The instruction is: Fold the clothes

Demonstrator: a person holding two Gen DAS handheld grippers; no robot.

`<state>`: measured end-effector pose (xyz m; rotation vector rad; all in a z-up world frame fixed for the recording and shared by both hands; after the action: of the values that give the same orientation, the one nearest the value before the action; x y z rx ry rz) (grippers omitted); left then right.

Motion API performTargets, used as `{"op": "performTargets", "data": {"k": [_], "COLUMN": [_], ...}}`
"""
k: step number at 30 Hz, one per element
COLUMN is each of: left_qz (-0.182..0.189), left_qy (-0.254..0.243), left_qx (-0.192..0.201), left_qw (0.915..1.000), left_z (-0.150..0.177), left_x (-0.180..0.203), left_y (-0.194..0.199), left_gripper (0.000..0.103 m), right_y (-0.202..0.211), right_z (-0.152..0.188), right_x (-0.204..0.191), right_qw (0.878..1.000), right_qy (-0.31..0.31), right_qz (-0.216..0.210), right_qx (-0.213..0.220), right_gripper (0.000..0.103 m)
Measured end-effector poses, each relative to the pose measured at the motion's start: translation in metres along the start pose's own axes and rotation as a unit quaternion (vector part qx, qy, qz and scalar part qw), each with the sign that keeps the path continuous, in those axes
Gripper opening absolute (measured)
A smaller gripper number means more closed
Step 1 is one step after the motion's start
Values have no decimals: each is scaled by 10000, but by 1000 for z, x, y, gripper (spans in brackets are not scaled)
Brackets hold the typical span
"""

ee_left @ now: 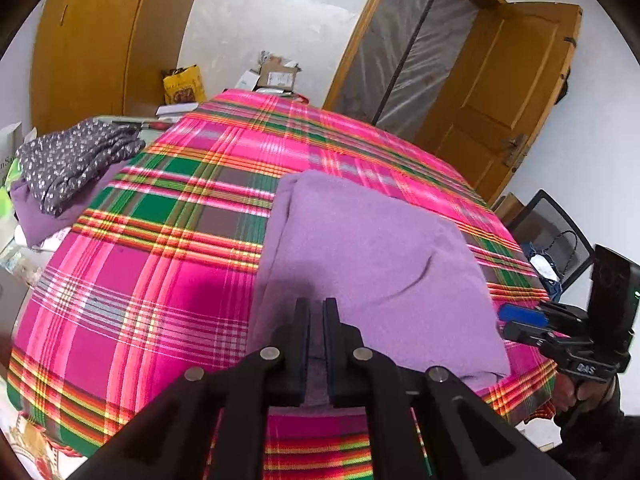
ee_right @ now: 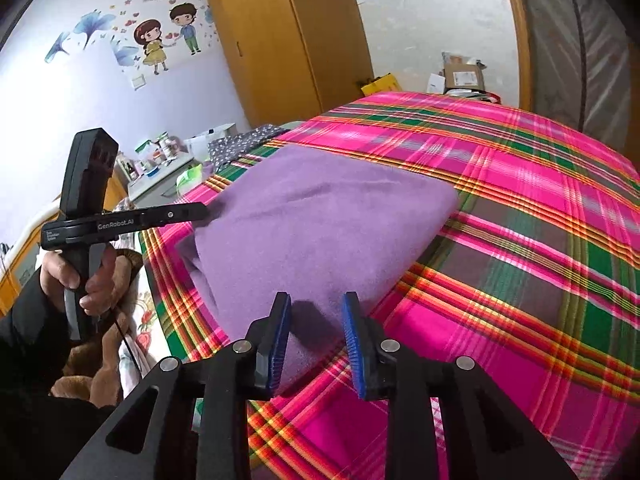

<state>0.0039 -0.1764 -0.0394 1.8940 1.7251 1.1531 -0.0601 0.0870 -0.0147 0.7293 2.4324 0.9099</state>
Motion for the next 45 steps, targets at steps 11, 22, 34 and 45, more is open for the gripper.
{"op": "performTargets", "data": {"k": [11, 22, 34, 45], "left_qz": [-22, -109, -76, 495], "left_qy": [167, -43, -297, 250], "left_qx": [-56, -189, -186, -642], "left_qw": [9998, 9998, 9994, 9964], "left_z": [-5, -35, -67, -99], "left_x": [-1, 6, 9, -14], "left_y": [-4, -27, -34, -72], "left_gripper": [6, 6, 21, 28], "right_y": [-7, -11, -6, -3], "right_z": [0, -14, -24, -23], "right_x": [2, 18, 34, 41], "right_qw": [9996, 9989, 9967, 9947], "right_qy": [-178, -449, -810, -1026], "right_qz": [55, 9, -38, 0], "right_qx": [-192, -95, 80, 93], "right_gripper": [34, 34, 34, 34]}}
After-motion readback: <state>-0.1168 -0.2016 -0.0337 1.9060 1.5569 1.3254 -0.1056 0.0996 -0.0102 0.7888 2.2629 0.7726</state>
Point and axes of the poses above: each gripper's, at about its wrist camera, not at the fingertips, and y roughly against the way its jaws point, x to its right, z to its underside, the point moved 2 cm from there along -y, roughly the way its jaws point, and after that the axes turned 4 degrees about -x, right-handed, at the moved point
